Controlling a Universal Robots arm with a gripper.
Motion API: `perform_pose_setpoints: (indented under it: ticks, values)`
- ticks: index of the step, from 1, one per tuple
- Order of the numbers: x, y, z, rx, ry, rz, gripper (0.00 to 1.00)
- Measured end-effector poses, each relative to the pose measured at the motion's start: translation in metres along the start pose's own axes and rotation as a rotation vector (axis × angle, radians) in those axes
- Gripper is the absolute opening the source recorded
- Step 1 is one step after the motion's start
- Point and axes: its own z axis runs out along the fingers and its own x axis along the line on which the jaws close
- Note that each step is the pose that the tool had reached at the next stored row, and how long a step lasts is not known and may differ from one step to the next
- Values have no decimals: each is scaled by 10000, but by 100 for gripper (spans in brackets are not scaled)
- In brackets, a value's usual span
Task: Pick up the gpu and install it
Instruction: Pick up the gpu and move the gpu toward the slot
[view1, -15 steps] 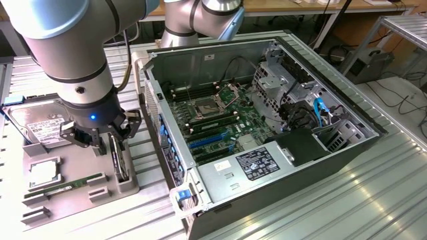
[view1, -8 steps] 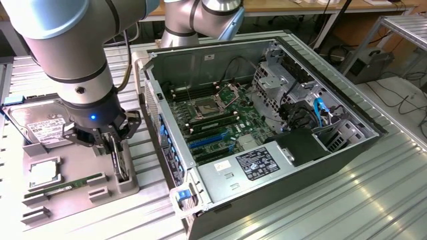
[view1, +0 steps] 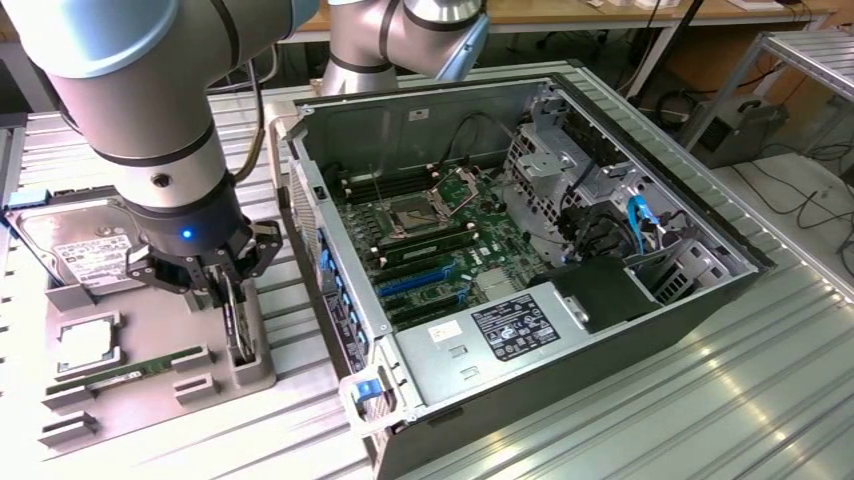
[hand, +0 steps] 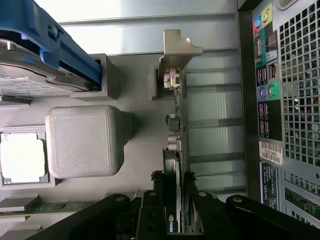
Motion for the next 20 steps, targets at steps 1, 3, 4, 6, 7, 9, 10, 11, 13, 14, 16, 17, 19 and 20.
perform_pose_setpoints:
  ticks: [1,3,4,6,7,9,10,11,13,14,16,17,19,20]
  values:
    - [0,0,0,-4,3,-98,26]
    - [0,0,0,-14,11,-375,26]
    - [0,0,0,-18,12,-452,26]
    - [0,0,-6,-22,19,-585,26]
    - [0,0,-12,-24,23,-658,26]
    - [-1,0,-25,-29,28,-792,26]
    - [-1,1,-32,-32,29,-858,26]
    - [-2,1,-44,-35,33,-931,26]
    - [-3,1,-51,-39,33,-992,26]
    - [-2,1,-51,-39,33,-995,26]
    - [-2,1,-52,-38,35,-996,26]
    - [-2,1,-53,-37,36,-996,26]
    - [-2,2,-63,-36,37,-997,26]
    - [-4,3,-90,-38,44,-1003,26]
